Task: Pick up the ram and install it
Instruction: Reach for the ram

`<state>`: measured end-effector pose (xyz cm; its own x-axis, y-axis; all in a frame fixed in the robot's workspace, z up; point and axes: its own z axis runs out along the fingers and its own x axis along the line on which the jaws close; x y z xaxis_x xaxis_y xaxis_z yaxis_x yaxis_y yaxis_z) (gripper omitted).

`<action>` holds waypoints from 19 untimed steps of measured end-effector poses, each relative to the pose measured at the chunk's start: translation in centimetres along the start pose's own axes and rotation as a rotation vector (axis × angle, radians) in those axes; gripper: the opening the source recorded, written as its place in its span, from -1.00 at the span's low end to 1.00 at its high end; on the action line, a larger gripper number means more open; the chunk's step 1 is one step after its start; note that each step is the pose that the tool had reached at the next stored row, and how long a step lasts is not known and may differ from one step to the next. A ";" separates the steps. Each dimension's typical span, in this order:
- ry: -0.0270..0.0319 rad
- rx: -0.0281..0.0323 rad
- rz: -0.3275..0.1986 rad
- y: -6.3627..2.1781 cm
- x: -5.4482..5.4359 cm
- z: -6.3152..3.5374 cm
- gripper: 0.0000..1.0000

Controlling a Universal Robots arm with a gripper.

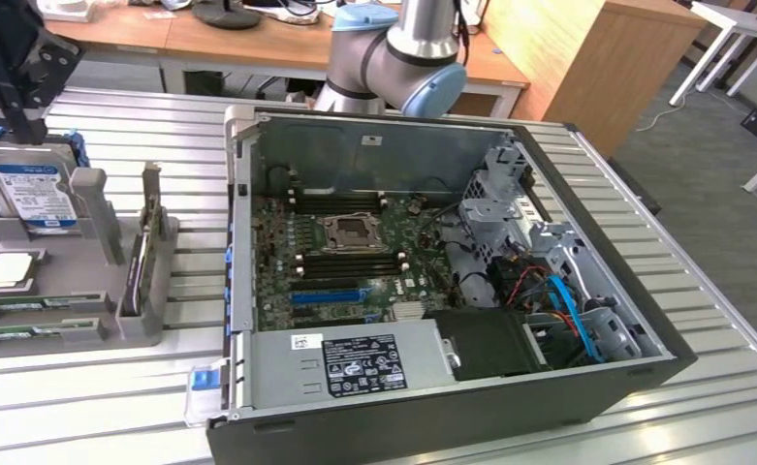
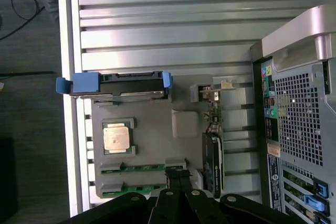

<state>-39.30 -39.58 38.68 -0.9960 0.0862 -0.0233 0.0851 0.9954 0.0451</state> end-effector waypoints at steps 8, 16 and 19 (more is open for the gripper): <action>-0.0001 0.0000 0.001 -0.11 1.5 0.06 -0.80; -0.0001 0.0001 0.002 -0.18 2.3 0.09 -0.80; 0.0000 0.0001 0.002 -0.19 2.4 0.08 -0.80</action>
<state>-41.66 -39.56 38.53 -0.9959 0.0877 -0.0232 0.0866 0.9952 0.0450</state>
